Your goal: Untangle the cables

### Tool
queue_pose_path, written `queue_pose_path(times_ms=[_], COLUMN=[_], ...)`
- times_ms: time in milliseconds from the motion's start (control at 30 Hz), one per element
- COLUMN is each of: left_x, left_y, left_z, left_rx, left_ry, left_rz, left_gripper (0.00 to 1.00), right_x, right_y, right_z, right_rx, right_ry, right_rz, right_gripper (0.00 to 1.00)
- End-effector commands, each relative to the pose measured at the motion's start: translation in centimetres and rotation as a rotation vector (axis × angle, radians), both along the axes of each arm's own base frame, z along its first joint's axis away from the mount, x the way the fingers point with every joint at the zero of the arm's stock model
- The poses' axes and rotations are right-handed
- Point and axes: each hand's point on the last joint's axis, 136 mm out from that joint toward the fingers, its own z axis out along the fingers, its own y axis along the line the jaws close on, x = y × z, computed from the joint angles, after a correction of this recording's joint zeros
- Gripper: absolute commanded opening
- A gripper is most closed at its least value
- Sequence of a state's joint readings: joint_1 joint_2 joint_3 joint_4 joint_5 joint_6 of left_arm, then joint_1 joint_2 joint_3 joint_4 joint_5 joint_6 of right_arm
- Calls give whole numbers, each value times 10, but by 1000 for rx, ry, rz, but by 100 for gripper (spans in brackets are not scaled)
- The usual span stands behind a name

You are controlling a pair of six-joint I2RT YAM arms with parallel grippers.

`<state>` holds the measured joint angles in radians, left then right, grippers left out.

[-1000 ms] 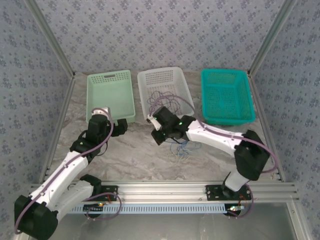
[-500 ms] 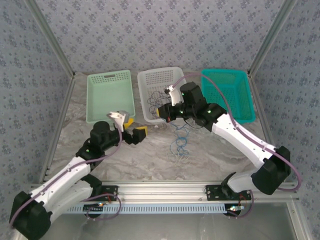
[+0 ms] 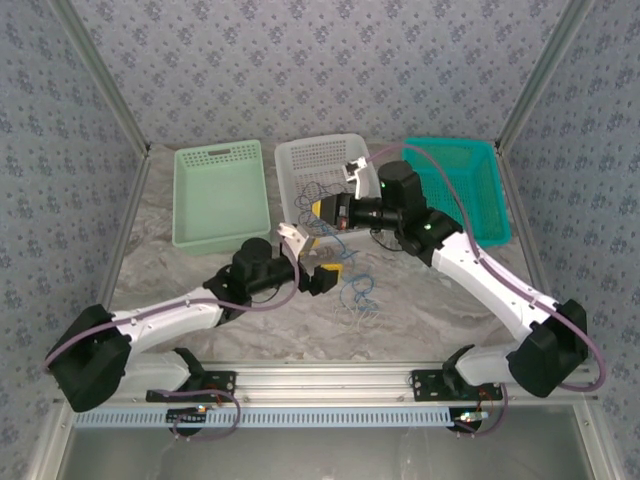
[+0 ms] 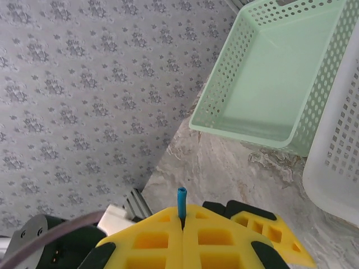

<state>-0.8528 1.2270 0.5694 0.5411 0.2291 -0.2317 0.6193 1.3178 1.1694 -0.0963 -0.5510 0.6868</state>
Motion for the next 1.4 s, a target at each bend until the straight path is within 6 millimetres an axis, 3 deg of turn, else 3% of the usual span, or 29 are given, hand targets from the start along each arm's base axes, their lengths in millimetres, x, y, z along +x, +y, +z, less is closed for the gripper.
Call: queue_pose_path(times_ms=[0,233,300,367,400,467,500,600,667,767,833,1000,1100,1233,1367], left_x=[5,6,3,9,12,12,12,15,20,35,46,84,109,141,172], left_y=[-15,-36,-42,-42,-40,-34,-31,-16,-1,35,62,140,180,208,224], left_z=[48,47,49,47,46,46,47,48,50,54,58,54,52,36,-2], left_rx=[-92,-80,-81,-61,-51,-47,-43,12,66,158,204,273,270,275,331], left_ry=[-138,-148,-165,-154,-150,-158,-162,-164,-173,-186,-167,-84,-24,95,227], left_rz=[-6,-27,-62,-31,-9,13,24,82,147,296,374,578,662,706,733], left_gripper=[99,98,78,32,21,10,9,7,1,0,0,0,0,0,0], right_x=[-4,-7,-7,-8,-8,-6,-4,2,4,7,6,5,4,2,2], right_y=[-3,-3,-5,-8,-10,-19,-24,-44,-59,-87,-102,-134,-141,-144,-154], right_z=[15,21,22,23,23,20,18,7,-8,-32,-51,-120,-154,-180,-196], right_rx=[73,118,119,116,109,79,63,-16,-109,-288,-378,-624,-692,-744,-823], right_ry=[13,25,23,18,15,10,8,2,-6,-45,-39,53,105,140,131], right_rz=[-11,-12,-19,-24,-32,-63,-81,-155,-201,-273,-291,-317,-307,-299,-304], right_gripper=[0,0,0,0,0,0,0,21,43,64,70,70,67,67,67])
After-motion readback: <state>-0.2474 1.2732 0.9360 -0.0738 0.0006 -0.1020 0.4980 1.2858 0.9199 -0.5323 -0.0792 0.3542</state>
